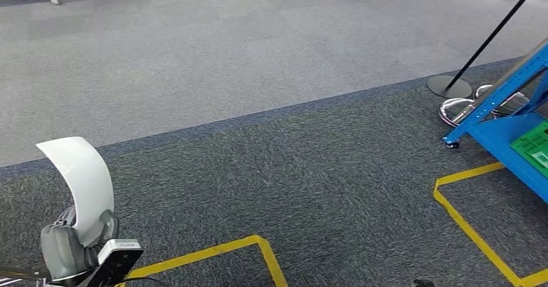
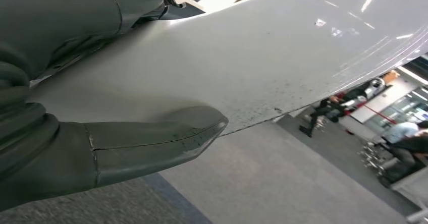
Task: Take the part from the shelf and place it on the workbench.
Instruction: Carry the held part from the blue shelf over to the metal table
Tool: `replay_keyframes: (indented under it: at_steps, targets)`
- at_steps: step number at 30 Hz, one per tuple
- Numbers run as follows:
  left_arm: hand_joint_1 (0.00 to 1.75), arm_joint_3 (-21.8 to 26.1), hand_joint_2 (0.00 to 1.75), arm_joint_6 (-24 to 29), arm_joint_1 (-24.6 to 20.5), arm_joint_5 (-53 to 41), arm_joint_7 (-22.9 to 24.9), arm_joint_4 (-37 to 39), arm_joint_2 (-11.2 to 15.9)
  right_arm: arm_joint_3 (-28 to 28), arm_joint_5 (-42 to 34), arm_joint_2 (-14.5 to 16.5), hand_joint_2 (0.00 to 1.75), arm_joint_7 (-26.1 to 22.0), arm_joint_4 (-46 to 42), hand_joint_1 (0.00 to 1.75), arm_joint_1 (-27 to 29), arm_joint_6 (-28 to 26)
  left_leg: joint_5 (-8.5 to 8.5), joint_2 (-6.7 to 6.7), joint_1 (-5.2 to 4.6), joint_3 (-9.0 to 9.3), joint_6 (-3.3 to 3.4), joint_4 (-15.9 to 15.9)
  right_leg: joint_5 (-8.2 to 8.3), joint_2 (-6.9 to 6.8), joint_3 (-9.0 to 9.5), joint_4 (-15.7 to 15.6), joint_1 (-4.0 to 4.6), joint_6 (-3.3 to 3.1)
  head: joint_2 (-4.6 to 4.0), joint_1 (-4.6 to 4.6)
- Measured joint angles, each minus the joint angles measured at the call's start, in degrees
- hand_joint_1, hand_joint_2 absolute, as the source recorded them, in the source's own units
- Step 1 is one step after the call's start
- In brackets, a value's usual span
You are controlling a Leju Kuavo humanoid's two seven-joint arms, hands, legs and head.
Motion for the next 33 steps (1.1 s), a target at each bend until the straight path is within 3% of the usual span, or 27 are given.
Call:
replay_keyframes:
  at_steps: [1, 3, 5, 6, 7, 8, 10, 12, 14, 15, 16, 17, 19, 20, 22, 23, 25, 27, 28, 29, 30, 31, 32, 33]
  targets:
    - [1.75, 0.0, 1.75, 0.0, 0.0, 0.0, 0.0, 0.0, 0.0, 0.1, 0.0, 0.0, 0.0, 0.0, 0.0, 0.0, 0.0, 0.0, 0.02, -0.76, -0.08, 0.07, 0.0, 0.0, 2.31, 0.43, 1.25, -3.3, 0.02, -0.26, 0.0, -0.01]
    - [1.75, 0.0, 1.75, 0.0, 0.0, 0.0, 0.0, 0.0, -0.1, 0.2, 0.1, 0.0, 0.0, 0.0, 0.0, 0.0, -0.1, 0.0, 0.0, -2.14, -0.18, -0.01, -0.12, 0.3, 5.9, 3.31, 4.6, -11.3, -0.11, -0.69, 0.0, -0.03]
    - [1.75, 0.0, 1.75, 0.0, 0.0, 0.0, 0.0, 0.0, -0.2, 0.3, 0.1, 0.0, 0.0, 0.0, 0.0, 0.0, 0.0, 0.0, 0.18, -3.45, -0.11, -0.55, -0.66, 0.5, 6.68, 5.37, 6.43, -15.1, -0.16, -0.85, 0.0, -0.04]
    - [1.75, 0.0, 1.75, 0.0, 0.1, 0.0, 0.0, 0.0, -0.2, 0.4, 0.1, 0.0, 0.0, 0.0, 0.0, 0.0, -0.1, 0.0, 0.37, -4.16, -0.04, -0.86, -1.07, 0.6, 6.62, 5.09, 6.66, -15.4, -0.12, -0.93, 0.0, -0.05]
    - [1.75, 0.0, 1.75, 0.0, 0.1, 0.0, 0.0, 0.0, -0.2, 0.4, 0.1, 0.0, 0.0, 0.0, 0.0, 0.0, -0.1, 0.0, 0.54, -4.78, 0.06, -1.1, -1.45, 0.6, 6.78, 4.37, 6.76, -15.4, -0.15, -1.09, 0.0, -0.04]
    - [1.75, 0.0, 1.75, 0.0, 0.2, 0.0, 0.0, 0.0, -0.3, 0.4, 0.1, 0.1, 0.0, 0.0, 0.0, 0.0, -0.1, 0.0, 0.31, -4.49, 0.03, -1.36, -1.77, 1.0, 6.98, 3.63, 6.83, -15.6, -0.22, -1.33, 0.0, -0.08]
    - [1.75, 0.0, 1.75, 0.0, 0.1, 0.0, 0.0, 0.0, -0.3, 0.4, 0.1, 0.2, 0.0, 0.0, 0.1, 0.0, -0.1, 0.0, -2.06, -1.95, -0.07, -2.92, -2.33, 4.5, 7.25, 1.86, 7.02, -16.1, -0.38, -1.8, 0.0, -0.3]
    - [1.75, 0.0, 1.75, 0.0, 0.0, -0.1, 0.0, 0.1, -0.3, 0.4, 0.1, 0.2, 0.0, -0.1, 0.1, 0.0, 0.0, -0.1, -5.99, 0.95, 0.17, -6.02, -2.94, 11.6, 7.19, -0.01, 7.03, -16.1, -0.2, -2.07, 0.0, -0.46]
    - [1.75, 0.0, 1.75, 0.0, 0.2, -0.4, 0.0, 0.1, -0.3, 0.4, 0.1, 0.2, 0.0, -0.2, 0.1, 0.0, 0.1, -0.1, -7.66, 1.89, 0.61, -7.9, -3.43, 16.3, 7.1, -1.79, 6.94, -16.1, -0.1, -2.12, 0.0, -0.45]
    - [1.75, 0.0, 1.75, 0.0, 0.4, -0.5, 0.0, 0.2, -0.3, 0.5, 0.1, 0.2, 0.0, -0.3, 0.1, 0.0, 0.0, -0.1, -6.94, 2.17, 0.81, -7.37, -3.58, 15.8, 7.07, -2.57, 6.93, -16.1, -0.1, -2.08, 0.0, -0.46]
    - [1.75, 0.0, 1.75, 0.1, 0.5, -0.7, 0.0, 0.2, -0.4, 0.5, 0.2, 0.2, 0.0, -0.3, 0.1, 0.0, 0.0, -0.2, -5.34, 2.61, 0.95, -5.75, -3.64, 13.1, 7.01, -3.31, 7.0, -16.1, -0.1, -1.98, 0.0, -0.46]
    - [1.75, 0.0, 1.75, 0.2, 0.6, -0.7, 0.0, 0.2, -0.4, 0.5, 0.2, 0.2, 0.0, -0.4, 0.1, 0.0, -0.1, -0.2, -3.55, 3.63, 1.01, -3.42, -3.59, 9.0, 6.91, -3.99, 7.15, -16.1, -0.1, -1.82, 0.0, -0.47]
    - [1.75, 0.0, 1.75, 0.4, 0.6, -0.7, 0.0, 0.2, -0.5, 0.5, 0.3, 0.2, 0.0, -0.5, 0.1, 0.0, -0.1, -0.2, -1.65, 5.83, 0.65, 0.28, -2.99, 2.2, 6.61, -5.16, 7.43, -16.0, 0.13, -1.26, 0.0, -0.43]
    - [1.75, 0.0, 1.75, 0.4, 0.7, -0.6, 0.0, 0.2, -0.6, 0.5, 0.3, 0.2, 0.0, -0.5, 0.1, 0.0, -0.1, -0.2, -1.57, 6.42, 0.42, 0.98, -2.6, 0.8, 6.49, -5.69, 7.56, -15.9, 0.23, -0.95, 0.0, -0.4]
    - [1.75, 0.1, 1.75, 0.5, 1.1, -0.2, 0.0, 0.2, -0.8, 0.5, 0.4, 0.2, 0.0, -0.5, 0.1, 0.0, -0.2, -0.3, -1.61, 5.56, 0.11, 0.87, -1.79, 0.4, 6.38, -6.7, 7.86, -16.0, 0.17, -0.29, 0.0, -0.38]
    - [1.75, 0.2, 1.75, 0.5, 1.4, 0.0, -0.1, 0.2, -0.8, 0.5, 0.4, 0.2, 0.0, -0.5, 0.1, 0.0, -0.3, -0.3, -1.47, 5.02, 0.13, 0.89, -1.42, 0.2, 6.1, -6.48, 7.88, -15.9, 0.03, 0.08, 0.0, -0.38]
    - [1.75, 0.4, 1.75, 0.5, 1.6, 0.3, -0.3, 0.2, -1.0, 0.6, 0.6, 0.2, 0.0, -0.7, 0.1, 0.0, -0.4, -0.3, -1.09, 3.85, 0.33, 0.97, -0.64, -0.2, 3.99, -4.0, 6.67, -13.2, -0.21, 0.59, 0.0, -0.18]
    - [1.75, 0.5, 1.75, 0.6, 1.6, 0.6, -0.4, 0.2, -1.2, 0.7, 0.8, 0.3, 0.0, -0.9, 0.2, 0.0, -0.2, -0.3, -0.89, 2.62, 0.37, 0.84, -0.16, -0.2, 0.2, -1.08, 3.07, -5.7, -0.29, 0.7, 0.0, 0.03]
    - [1.75, 0.5, 1.75, 0.6, 1.6, 0.6, -0.4, 0.2, -1.3, 0.7, 0.9, 0.3, 0.0, -1.0, 0.2, 0.0, 0.0, -0.3, -0.85, 1.91, 0.3, 0.77, -0.04, -0.2, -1.23, -0.51, 1.01, -1.7, -0.28, 0.72, 0.0, 0.04]
    - [1.75, 0.6, 1.75, 0.6, 1.7, 0.7, -0.4, 0.2, -1.3, 0.7, 0.9, 0.3, 0.0, -1.0, 0.2, 0.0, 0.1, -0.4, -0.83, 1.15, 0.24, 0.76, 0.01, -0.2, -1.64, -0.25, -0.47, 0.9, -0.26, 0.72, 0.0, 0.02]
    - [1.75, 0.7, 1.75, 0.6, 1.7, 0.7, -0.4, 0.2, -1.3, 0.7, 1.0, 0.3, 0.0, -1.1, 0.2, 0.0, 0.1, -0.4, -0.83, 0.34, 0.2, 0.78, 0.02, -0.2, -0.85, -0.12, -0.96, 1.3, -0.26, 0.68, 0.0, 0.03]
    - [1.75, 0.8, 1.75, 0.6, 1.8, 0.7, -0.5, 0.2, -1.3, 0.8, 1.0, 0.3, 0.0, -1.1, 0.2, 0.0, 0.1, -0.4, -0.84, -0.47, 0.2, 0.87, 0.0, -0.1, 1.03, 0.06, -0.27, -0.8, -0.29, 0.6, 0.0, 0.02]
    - [1.75, 0.9, 1.75, 0.6, 1.8, 0.7, -0.5, 0.2, -1.3, 0.8, 1.1, 0.3, 0.0, -1.1, 0.2, 0.0, 0.1, -0.4, -0.87, -1.23, 0.21, 0.96, -0.04, -0.1, 3.42, 0.62, 1.28, -4.6, -0.36, 0.51, 0.0, 0.03]
    - [1.75, 1.0, 1.75, 0.6, 1.8, 0.7, -0.5, 0.2, -1.3, 0.8, 1.1, 0.3, 0.0, -1.1, 0.2, 0.0, 0.0, -0.4, -0.94, -1.95, 0.16, 0.95, -0.17, 0.1, 5.34, 2.1, 3.02, -8.7, -0.5, 0.43, 0.0, 0.03]
